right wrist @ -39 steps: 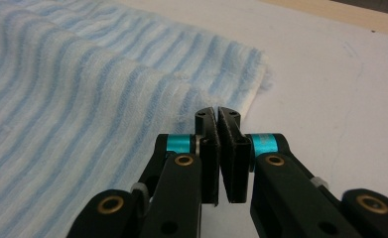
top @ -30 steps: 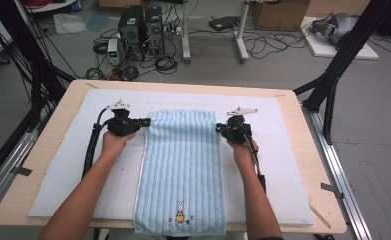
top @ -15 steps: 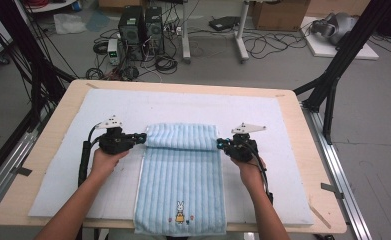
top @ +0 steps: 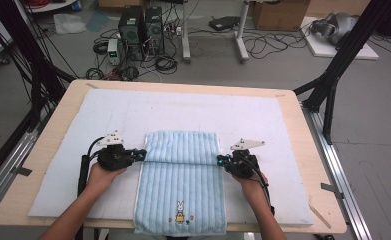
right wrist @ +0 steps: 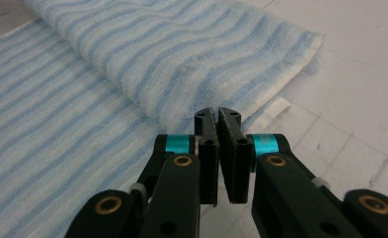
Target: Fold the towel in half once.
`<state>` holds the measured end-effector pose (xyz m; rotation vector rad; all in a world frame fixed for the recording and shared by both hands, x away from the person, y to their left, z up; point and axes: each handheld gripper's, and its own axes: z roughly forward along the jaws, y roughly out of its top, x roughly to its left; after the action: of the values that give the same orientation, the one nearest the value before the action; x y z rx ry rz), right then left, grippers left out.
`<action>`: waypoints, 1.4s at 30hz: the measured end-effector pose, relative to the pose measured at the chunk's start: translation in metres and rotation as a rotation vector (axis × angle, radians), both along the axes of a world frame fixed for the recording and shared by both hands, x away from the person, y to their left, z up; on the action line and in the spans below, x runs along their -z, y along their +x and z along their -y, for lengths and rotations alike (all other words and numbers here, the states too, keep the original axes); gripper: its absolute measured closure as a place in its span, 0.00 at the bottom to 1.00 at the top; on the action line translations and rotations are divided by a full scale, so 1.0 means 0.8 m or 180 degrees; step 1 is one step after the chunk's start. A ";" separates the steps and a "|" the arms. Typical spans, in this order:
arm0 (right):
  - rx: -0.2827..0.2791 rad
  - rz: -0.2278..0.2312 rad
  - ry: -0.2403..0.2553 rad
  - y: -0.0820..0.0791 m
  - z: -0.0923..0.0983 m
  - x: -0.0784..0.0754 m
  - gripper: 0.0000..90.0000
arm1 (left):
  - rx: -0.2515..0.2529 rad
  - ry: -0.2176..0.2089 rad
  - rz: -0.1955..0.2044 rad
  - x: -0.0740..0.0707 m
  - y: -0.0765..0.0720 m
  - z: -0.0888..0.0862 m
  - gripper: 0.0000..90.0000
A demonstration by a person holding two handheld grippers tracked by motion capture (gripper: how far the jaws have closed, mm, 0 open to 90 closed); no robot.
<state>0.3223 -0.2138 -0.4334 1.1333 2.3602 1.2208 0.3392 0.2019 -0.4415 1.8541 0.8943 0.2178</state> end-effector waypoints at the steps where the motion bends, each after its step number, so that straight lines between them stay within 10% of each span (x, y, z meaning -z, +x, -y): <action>1: 0.0026 0.0012 0.0044 0.001 0.001 -0.002 0.84 | -0.0085 -0.0036 0.0022 -0.001 0.003 -0.002 0.64; 8: 0.0335 0.0060 0.0197 0.025 0.005 -0.011 0.56 | -0.0544 -0.0154 0.0081 -0.010 0.032 -0.014 0.52; 22: 0.0524 -0.0192 -0.0009 0.092 -0.008 -0.006 0.49 | -0.0602 0.0113 -0.0161 0.006 0.089 0.006 0.50; 29: 0.0489 -0.0320 -0.0136 0.110 -0.025 0.004 0.54 | -0.0457 0.0387 -0.0181 0.013 0.092 0.026 0.54; 34: 0.0423 -0.0245 -0.0361 0.110 -0.038 0.010 0.81 | -0.0349 0.0780 0.0053 0.012 0.086 0.038 0.68; 37: 0.0361 -0.0251 -0.0391 0.109 -0.039 0.009 0.94 | -0.0257 0.0691 -0.0005 0.012 0.087 0.035 0.95; 42: 0.0338 -0.0236 -0.0388 0.108 -0.039 0.007 0.95 | -0.0292 0.0488 -0.0129 0.010 0.089 0.028 0.97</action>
<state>0.4087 -0.1828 -0.4388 1.2656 2.3581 1.0022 0.4101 0.1798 -0.4493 1.9662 1.0160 0.3140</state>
